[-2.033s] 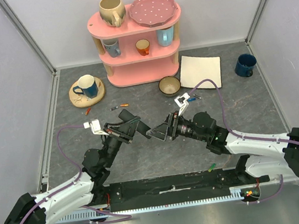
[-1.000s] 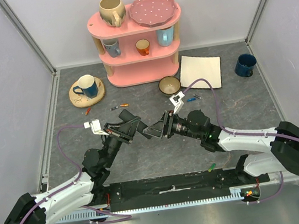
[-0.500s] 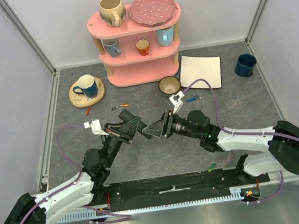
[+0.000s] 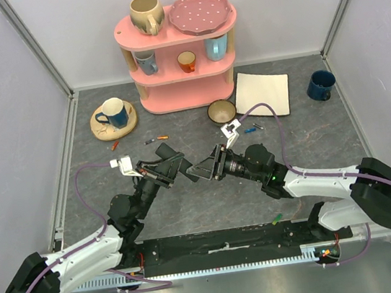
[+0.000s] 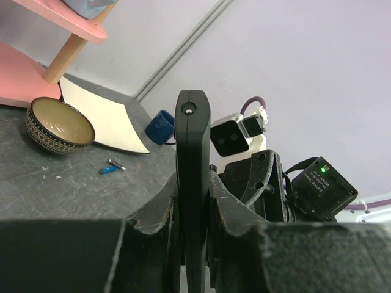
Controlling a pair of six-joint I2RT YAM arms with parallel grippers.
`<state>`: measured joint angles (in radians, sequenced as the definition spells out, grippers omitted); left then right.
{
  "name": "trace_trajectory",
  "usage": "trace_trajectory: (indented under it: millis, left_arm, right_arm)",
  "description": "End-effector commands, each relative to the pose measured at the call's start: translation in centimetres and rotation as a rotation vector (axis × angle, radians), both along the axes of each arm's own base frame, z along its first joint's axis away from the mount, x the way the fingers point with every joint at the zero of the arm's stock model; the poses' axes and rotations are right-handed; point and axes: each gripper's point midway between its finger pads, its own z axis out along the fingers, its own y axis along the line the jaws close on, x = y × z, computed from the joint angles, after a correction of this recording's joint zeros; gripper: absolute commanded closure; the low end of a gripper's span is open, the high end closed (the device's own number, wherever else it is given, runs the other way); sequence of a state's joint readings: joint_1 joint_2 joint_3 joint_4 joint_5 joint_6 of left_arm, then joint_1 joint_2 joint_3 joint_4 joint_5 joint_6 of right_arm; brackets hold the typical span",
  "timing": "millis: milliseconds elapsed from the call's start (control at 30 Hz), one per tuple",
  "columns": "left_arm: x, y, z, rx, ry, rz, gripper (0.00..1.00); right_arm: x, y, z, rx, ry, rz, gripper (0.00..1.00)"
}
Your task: Load the batteries into the remote control
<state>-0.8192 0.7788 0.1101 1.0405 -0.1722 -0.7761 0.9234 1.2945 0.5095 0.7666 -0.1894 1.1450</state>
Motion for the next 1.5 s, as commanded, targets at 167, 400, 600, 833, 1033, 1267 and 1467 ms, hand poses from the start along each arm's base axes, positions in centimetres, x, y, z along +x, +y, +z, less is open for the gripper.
trace_trajectory:
  millis: [167,400,600,833,1033,1267,1467]
  left_arm:
    - [-0.2,0.2,2.8,-0.033,-0.081,0.009,0.98]
    - [-0.1,0.1,3.2,-0.032,-0.087,0.011,0.98]
    - [-0.1,0.1,3.5,-0.032,-0.095,0.014,0.98]
    - [0.0,0.1,4.0,-0.031,-0.104,0.019,0.98]
    - [0.1,0.2,4.1,-0.032,-0.109,0.024,0.98]
    - [0.1,0.1,4.1,-0.029,-0.109,0.023,0.98]
    - [0.1,0.2,3.9,-0.027,-0.1,0.027,0.98]
  right_arm:
    - [0.4,0.2,1.1,0.032,-0.027,-0.004,0.48]
    - [0.2,0.0,0.9,0.028,-0.022,-0.002,0.49]
    - [0.1,-0.1,0.6,0.019,-0.021,0.004,0.5]
    - [-0.1,-0.3,0.2,0.007,-0.016,0.003,0.5]
    - [-0.2,-0.3,-0.2,-0.002,-0.012,0.004,0.51]
    - [-0.2,-0.4,-0.2,-0.001,-0.009,0.007,0.5]
    - [-0.3,-0.4,-0.2,0.0,-0.01,0.007,0.47]
